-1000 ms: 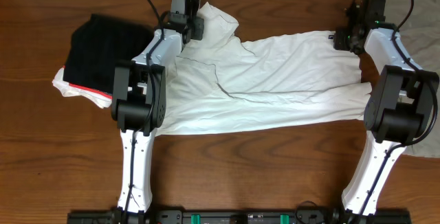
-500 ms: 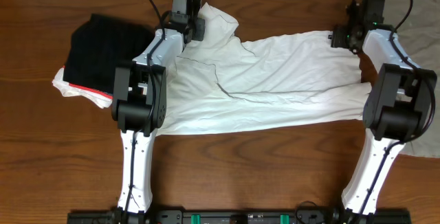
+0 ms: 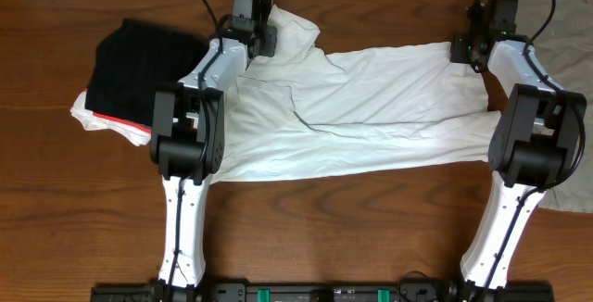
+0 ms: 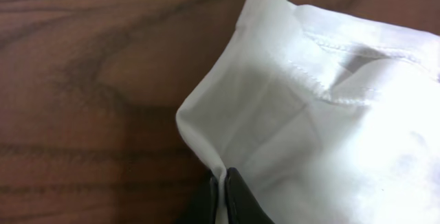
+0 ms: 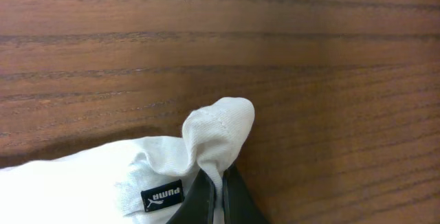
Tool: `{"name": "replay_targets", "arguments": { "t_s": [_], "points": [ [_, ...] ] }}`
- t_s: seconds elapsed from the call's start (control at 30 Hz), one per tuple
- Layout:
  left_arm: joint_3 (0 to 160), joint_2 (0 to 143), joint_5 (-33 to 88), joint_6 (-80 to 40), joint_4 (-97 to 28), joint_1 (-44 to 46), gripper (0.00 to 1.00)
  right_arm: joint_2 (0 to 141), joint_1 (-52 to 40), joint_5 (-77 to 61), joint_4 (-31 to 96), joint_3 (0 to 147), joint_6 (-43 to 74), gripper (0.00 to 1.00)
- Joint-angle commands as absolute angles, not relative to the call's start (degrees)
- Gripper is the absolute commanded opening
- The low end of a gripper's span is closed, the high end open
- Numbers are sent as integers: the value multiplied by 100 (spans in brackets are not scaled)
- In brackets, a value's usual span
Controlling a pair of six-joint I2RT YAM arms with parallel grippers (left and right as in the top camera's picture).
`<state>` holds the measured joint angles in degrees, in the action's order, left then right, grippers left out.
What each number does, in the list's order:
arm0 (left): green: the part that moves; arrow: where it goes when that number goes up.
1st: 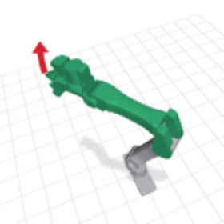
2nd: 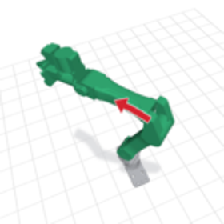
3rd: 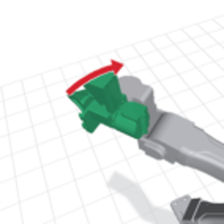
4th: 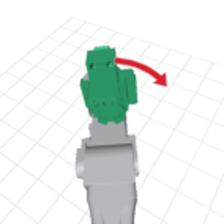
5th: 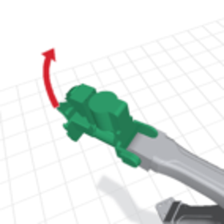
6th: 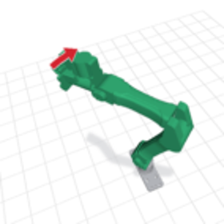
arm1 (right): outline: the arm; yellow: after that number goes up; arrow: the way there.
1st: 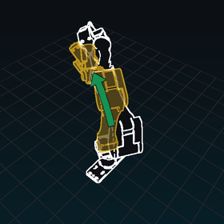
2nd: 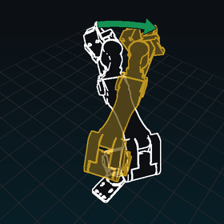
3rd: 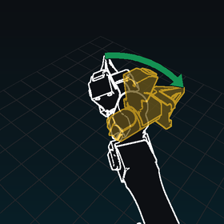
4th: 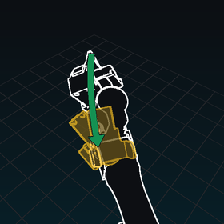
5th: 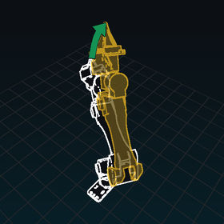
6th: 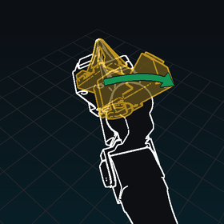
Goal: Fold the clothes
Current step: 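Fold the top edge down toward the bottom edge with both grippers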
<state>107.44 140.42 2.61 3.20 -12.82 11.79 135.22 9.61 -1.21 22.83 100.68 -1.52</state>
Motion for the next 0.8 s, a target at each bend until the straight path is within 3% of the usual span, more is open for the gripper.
{"name": "replay_targets", "arguments": {
  "t_s": [0.0, 0.4, 0.77],
  "points": [
    [10713, 13535, 233, 342, -1417, 1192, 6, 13528, 989, -370, 2423, 10040, -185, 1],
    [10713, 12532, 233, 340, -2936, 1192, 6, 12538, 991, -478, 3769, 10040, -395, 1],
    [10713, 11710, 233, -104, -5614, 1197, 6, 11583, 1048, -473, 6010, 10040, -329, 1]
  ]
}}
